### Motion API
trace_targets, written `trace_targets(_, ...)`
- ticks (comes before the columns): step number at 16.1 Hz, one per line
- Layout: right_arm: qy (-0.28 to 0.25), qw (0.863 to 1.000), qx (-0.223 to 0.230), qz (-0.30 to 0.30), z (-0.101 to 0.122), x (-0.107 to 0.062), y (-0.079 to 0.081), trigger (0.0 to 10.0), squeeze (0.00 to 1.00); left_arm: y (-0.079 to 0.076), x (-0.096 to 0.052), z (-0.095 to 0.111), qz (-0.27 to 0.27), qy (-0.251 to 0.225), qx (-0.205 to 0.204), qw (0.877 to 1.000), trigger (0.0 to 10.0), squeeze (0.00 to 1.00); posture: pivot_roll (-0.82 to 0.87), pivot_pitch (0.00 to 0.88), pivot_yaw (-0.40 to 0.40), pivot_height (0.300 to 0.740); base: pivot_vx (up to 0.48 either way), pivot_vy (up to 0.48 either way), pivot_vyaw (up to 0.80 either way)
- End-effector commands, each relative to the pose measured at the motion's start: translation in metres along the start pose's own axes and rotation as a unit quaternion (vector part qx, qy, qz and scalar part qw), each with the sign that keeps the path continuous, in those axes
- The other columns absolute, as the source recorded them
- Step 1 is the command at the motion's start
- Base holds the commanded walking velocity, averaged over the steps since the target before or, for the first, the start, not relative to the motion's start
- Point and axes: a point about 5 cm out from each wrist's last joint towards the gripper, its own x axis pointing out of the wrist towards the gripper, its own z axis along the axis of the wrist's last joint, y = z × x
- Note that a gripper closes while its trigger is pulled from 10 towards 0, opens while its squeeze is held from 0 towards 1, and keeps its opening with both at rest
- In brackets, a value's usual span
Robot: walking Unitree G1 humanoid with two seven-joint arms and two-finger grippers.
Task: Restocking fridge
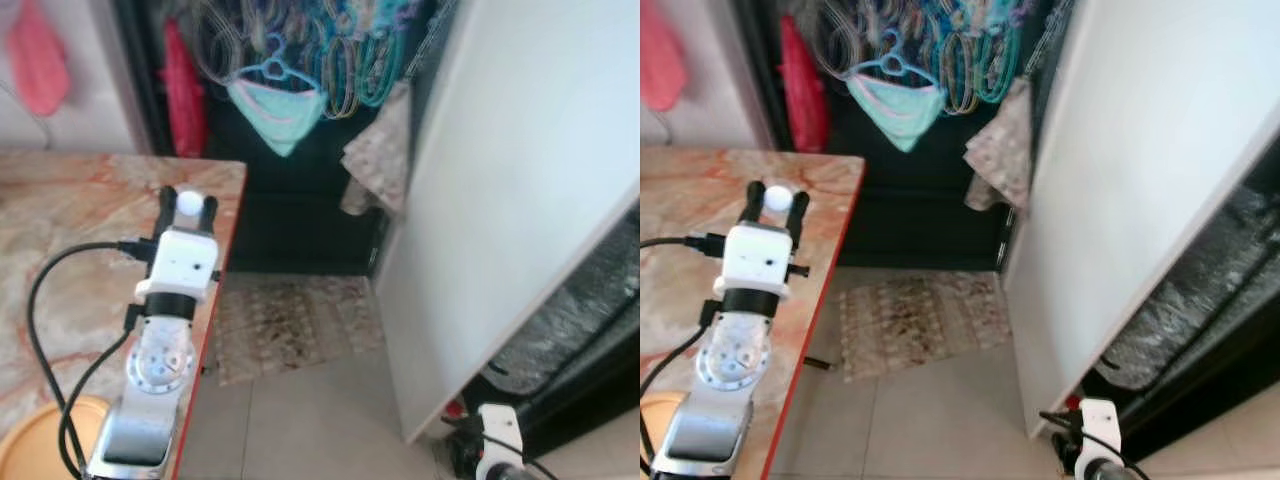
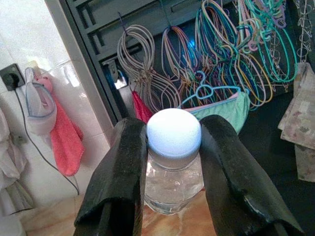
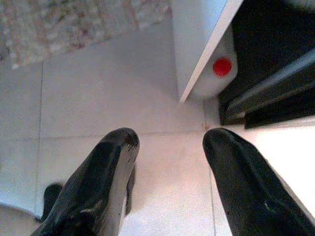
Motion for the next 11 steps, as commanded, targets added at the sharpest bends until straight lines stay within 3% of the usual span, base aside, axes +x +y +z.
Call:
trace_targets(1,-0.005,1.000,-0.004,0.002,0.0020,0.0003,0.0005,10.0,0.00,0.0008,0.0019,0.0057,0.000,-0.015,0.005,1.000,10.0,0.00,0.08,0.018,-0.017,0.740,0.000,0.000,0.00)
trace_targets(9,-0.006,1.000,-0.004,0.001,0.0025,0.0003,0.0003,10.0,0.00,0.0005,0.0016,0.0037,0.003,-0.008,-0.001,1.000,10.0,0.00,0.08,0.018,-0.018,0.740,0.000,0.000,0.00)
trace_targets(11,-0.010,1.000,-0.005,-0.004,0.0031,0.0002,-0.0004,10.0,0.00,-0.0002,0.0014,0.0039,0.001,-0.009,-0.001,1.000,10.0,0.00,0.08,0.017,-0.019,0.740,0.000,-0.274,0.00)
